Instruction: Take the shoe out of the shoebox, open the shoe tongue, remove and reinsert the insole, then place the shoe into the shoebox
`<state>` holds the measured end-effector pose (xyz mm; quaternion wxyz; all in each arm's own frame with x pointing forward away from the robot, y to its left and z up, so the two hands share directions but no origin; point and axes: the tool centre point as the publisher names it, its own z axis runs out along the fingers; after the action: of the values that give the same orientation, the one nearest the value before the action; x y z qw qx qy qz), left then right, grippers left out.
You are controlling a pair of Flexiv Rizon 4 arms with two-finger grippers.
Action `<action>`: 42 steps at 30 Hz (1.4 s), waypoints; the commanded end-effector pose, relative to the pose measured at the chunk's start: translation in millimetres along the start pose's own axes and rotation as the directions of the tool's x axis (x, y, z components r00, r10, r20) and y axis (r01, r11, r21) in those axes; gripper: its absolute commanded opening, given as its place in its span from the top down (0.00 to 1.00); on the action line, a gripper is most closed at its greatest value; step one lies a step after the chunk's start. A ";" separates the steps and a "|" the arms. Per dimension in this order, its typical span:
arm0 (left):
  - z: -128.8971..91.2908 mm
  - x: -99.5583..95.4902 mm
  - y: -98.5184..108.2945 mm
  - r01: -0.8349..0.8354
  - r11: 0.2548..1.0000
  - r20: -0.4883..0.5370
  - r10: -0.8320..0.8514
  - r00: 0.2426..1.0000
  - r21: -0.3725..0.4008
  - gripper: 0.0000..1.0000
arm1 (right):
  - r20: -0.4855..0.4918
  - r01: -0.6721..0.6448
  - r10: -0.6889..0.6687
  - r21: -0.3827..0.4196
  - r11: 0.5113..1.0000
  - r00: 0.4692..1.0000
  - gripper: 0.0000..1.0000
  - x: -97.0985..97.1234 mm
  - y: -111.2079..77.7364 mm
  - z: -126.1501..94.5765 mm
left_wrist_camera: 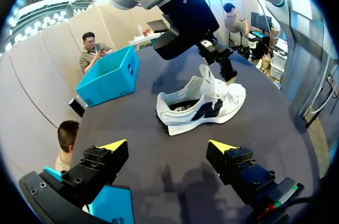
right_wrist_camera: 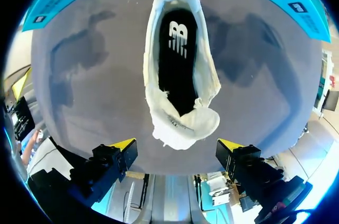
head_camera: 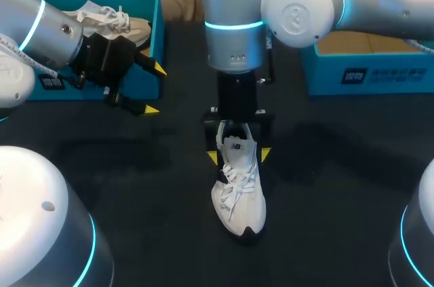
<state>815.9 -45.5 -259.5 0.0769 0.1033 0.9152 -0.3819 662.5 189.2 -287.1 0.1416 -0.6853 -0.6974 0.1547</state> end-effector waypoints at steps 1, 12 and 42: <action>-0.2 1.0 -0.6 0.000 1.000 0.002 0.000 1.000 -0.002 0.00 | -0.001 -0.007 0.007 -0.008 1.000 1.000 0.57 -0.2 -3.8 -0.5; -0.2 1.0 -0.6 0.000 1.000 0.002 0.000 1.000 -0.002 0.00 | -0.004 -0.013 0.013 -0.014 1.000 1.000 0.67 -1.4 1.9 1.8; -0.2 1.0 -0.6 0.000 1.000 0.002 0.000 1.000 -0.002 0.00 | -0.011 0.108 -0.109 -0.026 0.994 0.994 0.70 -12.7 64.3 21.7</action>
<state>815.9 -45.5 -259.5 0.0769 0.1033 0.9152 -0.3819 711.0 177.2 -328.7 0.1430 -0.6497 -0.7344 0.1342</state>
